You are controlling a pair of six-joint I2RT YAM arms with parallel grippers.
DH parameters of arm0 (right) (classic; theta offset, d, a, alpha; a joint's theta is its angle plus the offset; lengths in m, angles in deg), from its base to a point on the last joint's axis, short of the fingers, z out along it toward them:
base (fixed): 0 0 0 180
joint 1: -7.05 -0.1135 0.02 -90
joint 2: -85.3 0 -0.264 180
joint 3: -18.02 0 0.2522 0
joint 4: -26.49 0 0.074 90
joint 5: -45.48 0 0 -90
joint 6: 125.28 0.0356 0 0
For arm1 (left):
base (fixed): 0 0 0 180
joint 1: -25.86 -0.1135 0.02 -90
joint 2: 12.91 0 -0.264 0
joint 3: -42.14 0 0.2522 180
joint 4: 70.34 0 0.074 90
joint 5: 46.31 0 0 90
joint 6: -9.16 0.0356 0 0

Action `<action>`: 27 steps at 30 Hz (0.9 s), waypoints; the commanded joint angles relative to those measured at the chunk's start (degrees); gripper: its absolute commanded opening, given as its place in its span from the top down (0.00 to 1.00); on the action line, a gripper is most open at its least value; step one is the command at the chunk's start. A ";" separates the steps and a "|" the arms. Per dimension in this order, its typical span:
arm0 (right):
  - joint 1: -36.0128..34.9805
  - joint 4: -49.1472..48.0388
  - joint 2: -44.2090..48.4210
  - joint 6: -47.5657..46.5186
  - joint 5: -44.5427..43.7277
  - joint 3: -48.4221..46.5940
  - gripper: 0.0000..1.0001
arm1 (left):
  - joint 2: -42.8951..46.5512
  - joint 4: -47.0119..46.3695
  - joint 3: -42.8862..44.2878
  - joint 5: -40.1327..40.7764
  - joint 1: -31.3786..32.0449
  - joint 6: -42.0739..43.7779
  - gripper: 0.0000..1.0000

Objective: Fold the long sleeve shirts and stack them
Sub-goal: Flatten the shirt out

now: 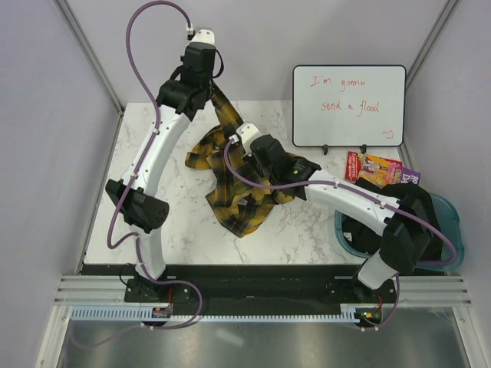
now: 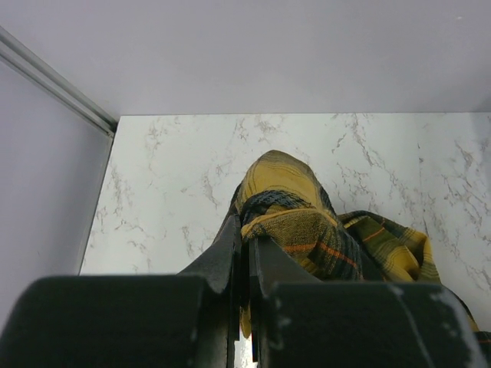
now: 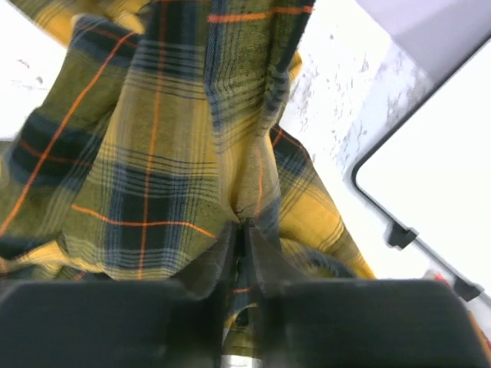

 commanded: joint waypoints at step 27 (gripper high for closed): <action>32.34 -7.61 0.37 29.69 62.67 -24.39 1.00 | 42.04 -10.10 -69.18 -84.21 -26.47 24.47 0.05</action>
